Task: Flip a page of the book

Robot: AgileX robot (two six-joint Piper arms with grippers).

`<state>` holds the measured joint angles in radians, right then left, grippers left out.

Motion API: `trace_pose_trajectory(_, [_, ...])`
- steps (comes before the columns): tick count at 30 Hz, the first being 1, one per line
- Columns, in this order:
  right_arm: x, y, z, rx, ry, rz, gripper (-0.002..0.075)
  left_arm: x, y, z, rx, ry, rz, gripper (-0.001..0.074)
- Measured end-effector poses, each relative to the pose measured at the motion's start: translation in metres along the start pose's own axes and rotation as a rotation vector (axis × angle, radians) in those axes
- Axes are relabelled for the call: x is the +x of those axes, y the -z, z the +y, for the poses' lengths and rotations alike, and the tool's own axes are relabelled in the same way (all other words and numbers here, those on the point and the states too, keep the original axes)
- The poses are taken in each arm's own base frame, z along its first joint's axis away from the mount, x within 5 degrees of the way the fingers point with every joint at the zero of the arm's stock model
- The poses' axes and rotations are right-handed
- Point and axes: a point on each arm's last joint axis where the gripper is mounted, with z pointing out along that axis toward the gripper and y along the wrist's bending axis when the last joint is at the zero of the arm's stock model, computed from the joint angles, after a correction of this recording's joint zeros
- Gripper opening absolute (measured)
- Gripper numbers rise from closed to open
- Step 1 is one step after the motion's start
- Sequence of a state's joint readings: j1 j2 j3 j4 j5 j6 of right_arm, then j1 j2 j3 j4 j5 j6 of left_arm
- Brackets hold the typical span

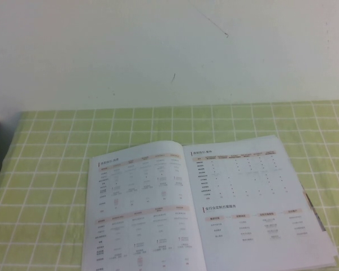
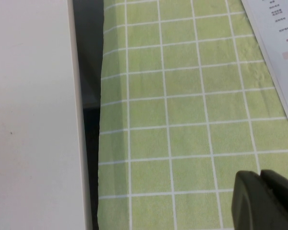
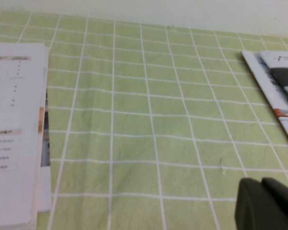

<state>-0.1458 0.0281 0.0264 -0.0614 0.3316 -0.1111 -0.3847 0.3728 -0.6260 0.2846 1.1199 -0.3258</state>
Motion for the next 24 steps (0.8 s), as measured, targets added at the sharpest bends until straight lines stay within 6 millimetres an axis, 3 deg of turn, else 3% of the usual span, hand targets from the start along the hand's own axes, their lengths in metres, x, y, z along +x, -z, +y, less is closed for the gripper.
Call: trace_pose_trajectory(24, [0.0000,0.0000,-0.0001,0.001,0.003,0.000,-0.0003,0.0071,-0.0038,0.0032,-0.032,-0.001,-0.016,-0.0004])
